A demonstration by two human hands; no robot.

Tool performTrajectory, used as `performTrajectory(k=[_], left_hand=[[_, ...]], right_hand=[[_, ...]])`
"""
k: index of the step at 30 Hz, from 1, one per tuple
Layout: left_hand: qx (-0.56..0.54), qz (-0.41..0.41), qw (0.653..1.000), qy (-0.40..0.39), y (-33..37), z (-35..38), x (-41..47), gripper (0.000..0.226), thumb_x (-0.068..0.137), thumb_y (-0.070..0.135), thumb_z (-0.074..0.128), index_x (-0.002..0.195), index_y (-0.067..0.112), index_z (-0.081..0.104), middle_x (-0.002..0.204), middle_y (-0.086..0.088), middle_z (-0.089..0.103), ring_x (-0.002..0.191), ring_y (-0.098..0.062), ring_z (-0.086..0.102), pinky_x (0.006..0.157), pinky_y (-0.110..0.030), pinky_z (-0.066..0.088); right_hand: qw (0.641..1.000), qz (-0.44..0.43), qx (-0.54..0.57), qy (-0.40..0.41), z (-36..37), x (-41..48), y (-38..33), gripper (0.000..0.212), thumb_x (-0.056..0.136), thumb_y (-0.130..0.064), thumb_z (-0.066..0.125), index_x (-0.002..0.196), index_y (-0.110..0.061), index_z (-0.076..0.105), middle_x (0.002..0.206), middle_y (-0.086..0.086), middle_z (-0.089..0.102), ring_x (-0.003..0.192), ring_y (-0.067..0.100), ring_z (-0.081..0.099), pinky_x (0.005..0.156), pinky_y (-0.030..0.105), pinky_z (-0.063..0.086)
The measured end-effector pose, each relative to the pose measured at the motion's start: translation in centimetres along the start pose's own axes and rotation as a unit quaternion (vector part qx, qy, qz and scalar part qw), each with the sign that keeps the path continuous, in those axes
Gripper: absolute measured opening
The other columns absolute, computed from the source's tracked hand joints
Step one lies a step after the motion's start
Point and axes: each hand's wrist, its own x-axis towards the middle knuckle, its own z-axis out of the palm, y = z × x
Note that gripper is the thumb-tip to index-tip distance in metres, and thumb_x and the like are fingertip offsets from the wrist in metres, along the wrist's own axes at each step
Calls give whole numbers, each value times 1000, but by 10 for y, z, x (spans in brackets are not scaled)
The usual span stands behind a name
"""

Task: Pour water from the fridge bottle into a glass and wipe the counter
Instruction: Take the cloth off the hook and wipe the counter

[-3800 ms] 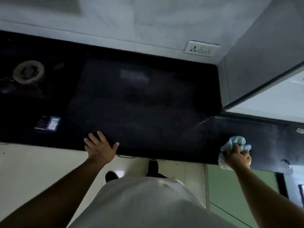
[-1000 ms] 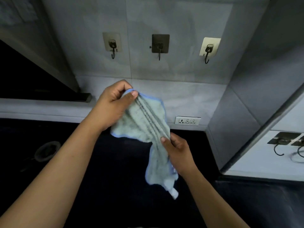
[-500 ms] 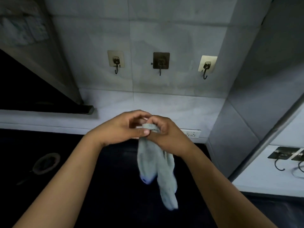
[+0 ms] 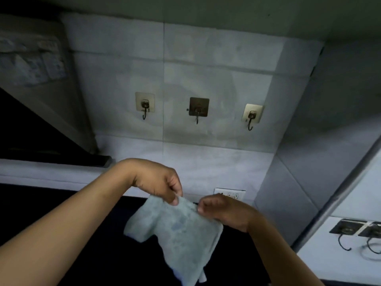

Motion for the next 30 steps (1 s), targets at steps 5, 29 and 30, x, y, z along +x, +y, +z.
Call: performTrajectory(k=[5,29,30], left_hand=[[-93,55,994,-27,-9,-10,1,21,97,6,60,83,21,64,77,9,58,73,-5,53,71,-22,42],[-141,0,862,487,-36,-128,93,9,91,28,70,83,26,72,87,8,71,87,-11,66,71,-23,47],[-132,0,843,522,-36,-132,102,13,93,26,67,81,26,68,85,8,68,85,-13,64,68,-23,44]], right_hand=[[997,-31,23,67,-18,-1,7,27,85,-37,73,77,-18,56,76,7,44,73,20,38,67,35,30],[927,-53,-122,350,-129,128,-73,27,89,-34,66,65,-24,58,59,-9,61,52,-4,55,45,7,36],[914,-59,-135,377,-135,139,-79,29,90,-32,65,64,-24,54,60,-8,58,52,-3,53,45,8,35]])
